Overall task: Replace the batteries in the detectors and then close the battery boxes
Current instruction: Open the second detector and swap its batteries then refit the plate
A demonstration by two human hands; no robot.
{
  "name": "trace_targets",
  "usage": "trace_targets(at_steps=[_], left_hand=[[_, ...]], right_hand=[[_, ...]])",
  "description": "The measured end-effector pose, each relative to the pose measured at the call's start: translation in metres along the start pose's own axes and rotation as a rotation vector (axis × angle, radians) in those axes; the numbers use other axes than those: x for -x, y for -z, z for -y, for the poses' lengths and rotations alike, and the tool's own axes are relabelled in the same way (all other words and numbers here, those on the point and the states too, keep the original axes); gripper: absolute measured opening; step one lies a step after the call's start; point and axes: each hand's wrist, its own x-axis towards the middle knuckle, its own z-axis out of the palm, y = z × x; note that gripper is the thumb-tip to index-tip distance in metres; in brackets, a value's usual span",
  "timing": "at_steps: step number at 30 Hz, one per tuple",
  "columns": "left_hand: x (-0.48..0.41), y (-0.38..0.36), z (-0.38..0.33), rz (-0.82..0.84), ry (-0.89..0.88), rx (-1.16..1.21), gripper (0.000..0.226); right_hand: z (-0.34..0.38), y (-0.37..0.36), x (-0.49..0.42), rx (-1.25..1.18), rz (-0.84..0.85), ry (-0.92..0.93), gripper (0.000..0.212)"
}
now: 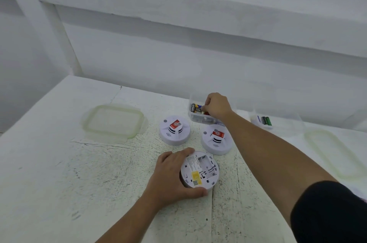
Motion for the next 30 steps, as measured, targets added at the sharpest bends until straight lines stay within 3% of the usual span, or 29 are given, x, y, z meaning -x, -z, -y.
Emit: trace_targets(at_steps=[13, 20, 25, 30], left_hand=[[-0.002, -0.003, 0.004, -0.001, -0.018, -0.019, 0.105], [-0.001, -0.004, 0.005, -0.026, -0.024, 0.004, 0.106], [-0.002, -0.004, 0.002, -0.042, -0.027, 0.015, 0.105], [0.000, -0.004, 0.000, -0.050, -0.031, 0.045, 0.104]], right_hand=[[0.001, 0.046, 0.068, -0.728, -0.008, -0.068, 0.012], [-0.015, 0.024, 0.152, -0.576, 0.095, 0.021, 0.010], [-0.026, -0.004, 0.184, -0.356, 0.009, 0.095, 0.006], [-0.033, -0.018, 0.204, -0.296, -0.076, 0.218, 0.011]])
